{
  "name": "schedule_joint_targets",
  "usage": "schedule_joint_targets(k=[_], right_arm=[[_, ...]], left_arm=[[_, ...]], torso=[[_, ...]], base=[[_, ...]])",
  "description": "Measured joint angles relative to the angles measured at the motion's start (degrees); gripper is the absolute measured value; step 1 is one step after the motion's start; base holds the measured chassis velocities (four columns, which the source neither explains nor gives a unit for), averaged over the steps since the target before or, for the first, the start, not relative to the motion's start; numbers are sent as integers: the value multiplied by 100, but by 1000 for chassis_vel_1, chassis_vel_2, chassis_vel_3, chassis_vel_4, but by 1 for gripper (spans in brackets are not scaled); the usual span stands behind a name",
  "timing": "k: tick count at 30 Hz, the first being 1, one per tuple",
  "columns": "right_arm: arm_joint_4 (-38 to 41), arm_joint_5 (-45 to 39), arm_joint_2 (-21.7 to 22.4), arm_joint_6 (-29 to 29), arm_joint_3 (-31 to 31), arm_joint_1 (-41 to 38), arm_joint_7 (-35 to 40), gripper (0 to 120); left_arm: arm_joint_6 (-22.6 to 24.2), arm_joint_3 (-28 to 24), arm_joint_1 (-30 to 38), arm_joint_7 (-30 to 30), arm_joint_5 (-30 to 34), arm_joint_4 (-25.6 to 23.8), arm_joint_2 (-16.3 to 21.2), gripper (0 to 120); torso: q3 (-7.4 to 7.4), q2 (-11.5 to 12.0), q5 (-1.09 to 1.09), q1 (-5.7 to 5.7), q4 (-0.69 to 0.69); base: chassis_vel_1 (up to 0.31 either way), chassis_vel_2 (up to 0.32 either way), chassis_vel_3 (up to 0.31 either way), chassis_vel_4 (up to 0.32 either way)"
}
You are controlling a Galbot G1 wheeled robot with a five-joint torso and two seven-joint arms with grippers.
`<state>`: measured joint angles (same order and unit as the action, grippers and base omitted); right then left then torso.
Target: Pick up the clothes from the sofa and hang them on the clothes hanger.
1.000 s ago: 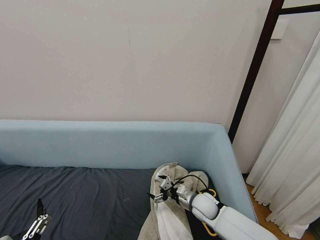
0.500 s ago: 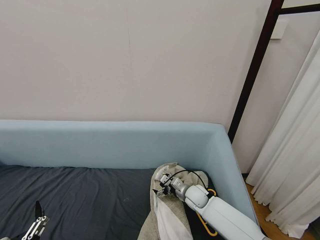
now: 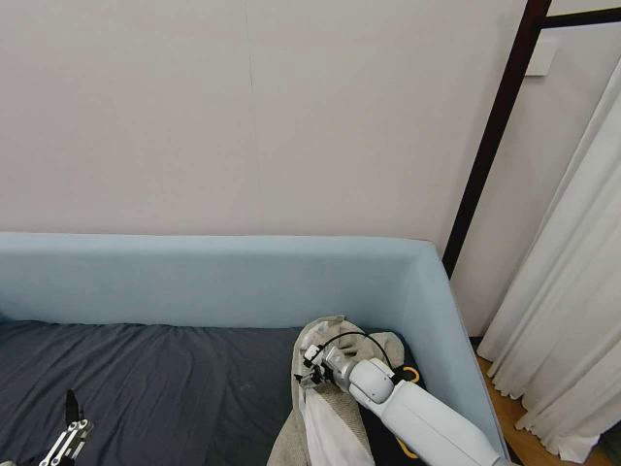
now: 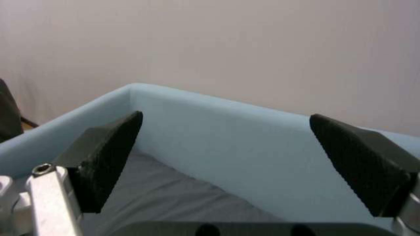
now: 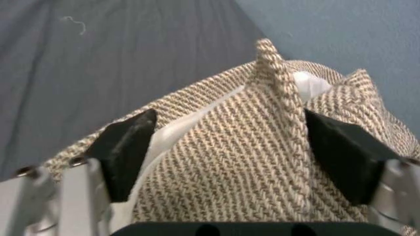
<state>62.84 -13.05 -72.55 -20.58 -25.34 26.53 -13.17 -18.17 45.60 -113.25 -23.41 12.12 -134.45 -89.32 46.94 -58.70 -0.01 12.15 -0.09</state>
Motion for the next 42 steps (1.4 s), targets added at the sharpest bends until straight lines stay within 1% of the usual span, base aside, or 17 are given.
schedule_joint_targets(k=[1,2,5,6,7,10,11,14,15,16,18,22,25,32,36,37,42], right_arm=[[-31,21,-14,-4,7,-8,-3,76],[-61,51,-27,-5,11,-16,-4,69],[-100,74,-53,-5,11,-21,-5,57],[-100,74,-53,-5,11,-21,-5,57],[-106,81,-61,-5,11,-22,-5,53],[-121,115,-93,-5,4,-22,-2,40],[-121,115,-93,-5,4,-22,-2,40],[-132,125,-122,58,2,-22,88,25],[-131,125,-123,114,11,-19,133,22],[-131,125,-123,114,11,-19,133,22],[-59,115,-82,227,28,5,253,11],[161,110,72,332,46,21,300,0],[433,116,277,434,64,31,311,0],[766,165,568,615,171,85,342,0],[1498,506,980,1129,262,16,333,0],[1498,506,980,1129,262,16,333,0],[2536,907,1540,1578,362,-520,279,0]], left_arm=[[0,1,7,-1,2,8,3,100],[0,1,19,-2,4,18,4,100],[0,-6,49,-3,9,49,2,100],[0,-6,49,-3,9,49,2,100],[0,-8,60,-3,9,61,3,100],[7,-12,96,-3,17,96,17,100],[7,-12,96,-3,17,96,17,100],[16,-12,131,-3,27,132,42,100],[21,-12,141,-3,31,142,50,100],[21,-12,141,-3,31,142,50,100],[34,-12,161,-3,44,162,74,100],[54,-11,178,-3,71,168,101,100],[61,-35,194,-3,77,146,102,100],[55,-89,189,-1,61,98,87,100],[34,-110,171,-2,50,76,133,100],[34,-110,171,-2,50,76,133,100],[25,-152,137,44,-22,25,215,100]], torso=[[0,0,0,0,0],[0,0,0,0,0],[0,0,0,0,0],[0,0,0,0,0],[0,0,0,0,0],[0,0,0,0,0],[0,0,0,0,0],[0,0,0,0,0],[0,0,0,0,0],[0,0,0,0,0],[0,0,0,0,0],[0,0,0,0,-1],[0,0,1,-1,0],[0,0,2,-1,0],[0,0,1,-1,-1],[0,0,1,-1,-1],[-1,0,0,-1,0]], base=[[0,0,0,0],[0,0,0,0],[0,0,0,0],[0,0,0,0],[0,0,0,0],[0,0,0,0],[0,0,0,0],[0,0,0,0],[0,0,0,0],[0,0,0,0],[0,0,0,0],[0,0,0,0],[0,0,0,0],[0,0,0,0],[0,0,0,0],[0,0,0,0],[0,0,0,0]])
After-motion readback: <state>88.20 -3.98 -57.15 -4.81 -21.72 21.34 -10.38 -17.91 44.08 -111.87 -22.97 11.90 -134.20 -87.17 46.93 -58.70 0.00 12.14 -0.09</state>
